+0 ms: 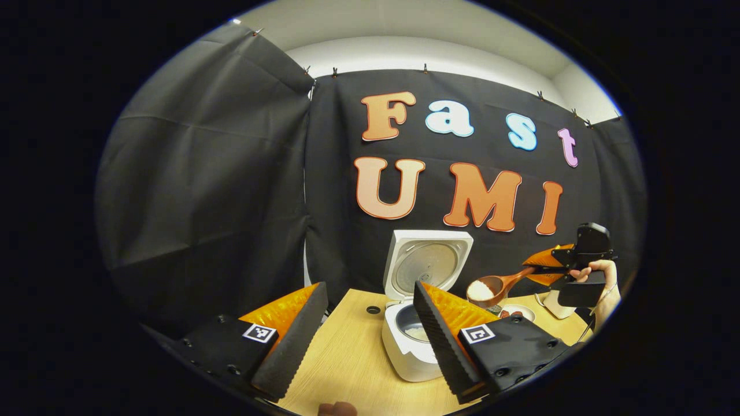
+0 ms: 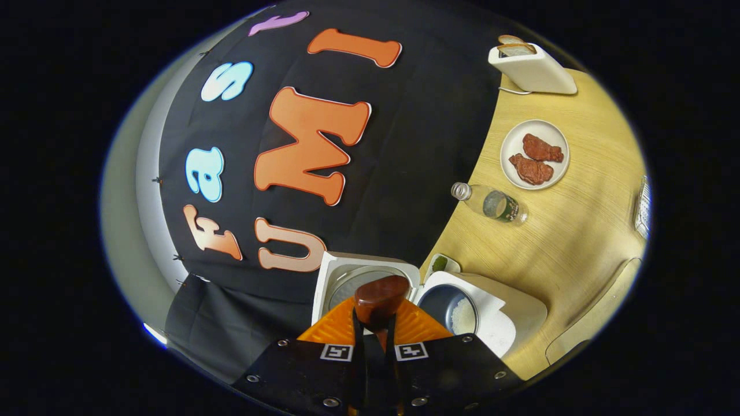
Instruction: Close the left gripper, press the button to open the rice cooker; take a wooden spoon from the chopstick holder with the right hand, scoop a spoonful of rice and pour it into the rice cooker, then put the wooden spoon back into the chopstick holder.
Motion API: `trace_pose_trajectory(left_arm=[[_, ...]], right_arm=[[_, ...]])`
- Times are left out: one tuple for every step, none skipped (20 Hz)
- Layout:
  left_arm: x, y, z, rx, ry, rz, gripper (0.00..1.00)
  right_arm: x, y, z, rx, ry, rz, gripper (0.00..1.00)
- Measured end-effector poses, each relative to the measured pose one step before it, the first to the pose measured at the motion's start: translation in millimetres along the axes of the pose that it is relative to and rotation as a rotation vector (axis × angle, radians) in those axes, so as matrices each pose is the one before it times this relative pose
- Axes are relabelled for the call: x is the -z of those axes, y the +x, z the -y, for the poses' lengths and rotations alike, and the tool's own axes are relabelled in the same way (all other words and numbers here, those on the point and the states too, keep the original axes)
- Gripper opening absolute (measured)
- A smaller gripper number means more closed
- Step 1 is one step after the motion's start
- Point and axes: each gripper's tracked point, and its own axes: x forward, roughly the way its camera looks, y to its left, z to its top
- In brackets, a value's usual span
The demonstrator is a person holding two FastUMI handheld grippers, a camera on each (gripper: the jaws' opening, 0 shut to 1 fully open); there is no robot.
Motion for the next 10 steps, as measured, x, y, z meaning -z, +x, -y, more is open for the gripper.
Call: trace_pose_trajectory(left_arm=[[0.1,0.58,-0.18,-0.00128,0.00098,-0.00212,1.0],[0.37,2.2,-0.03,0.00236,0.00047,-0.00079,1.0],[0.37,0.94,0.47,0.00366,0.00031,-0.00126,1.0],[0.23,0.61,0.03,0.00199,0.00017,0.0,1.0],[0.13,0.59,-1.28,-0.00049,0.0012,0.00033,1.0],[-0.24,-0.02,-1.27,-0.00527,0.00345,0.00128,1.0],[0.09,0.81,-1.36,-0.0051,0.0065,-0.00078,1.0],[1.16,0.79,-2.15,-0.00782,0.00675,-0.00151,1.0],[0.52,-0.42,-1.76,-0.00263,0.00398,-0.00072,1.0],[-0.23,-0.13,0.31,-0.00057,0.00221,-0.0018,1.0]], right_arm=[[0.26,5.54,-3.63,0.00228,-0.02308,0.00713,0.12],[1.24,3.34,-2.95,0.00246,-0.0241,0.00765,0.12],[-0.33,3.42,-3.0,0.00352,-0.02563,0.00767,0.12],[-0.73,3.6,-2.54,0.00373,-0.0252,0.00695,0.12],[-1.28,4.26,-2.14,0.00342,-0.02666,0.00802,0.12],[-0.3,3.15,-1.99,0.0045,-0.0299,0.01155,0.12],[-0.88,3.18,-2.18,0.00494,-0.02592,0.0088,0.12],[-0.24,2.29,-1.4,0.0054,-0.0261,0.00855,0.12],[-0.05,2.14,-2.5,0.00305,-0.02185,0.00777,0.12],[-0.86,0.6,-1.57,0.00228,-0.01693,0.00349,0.12]])
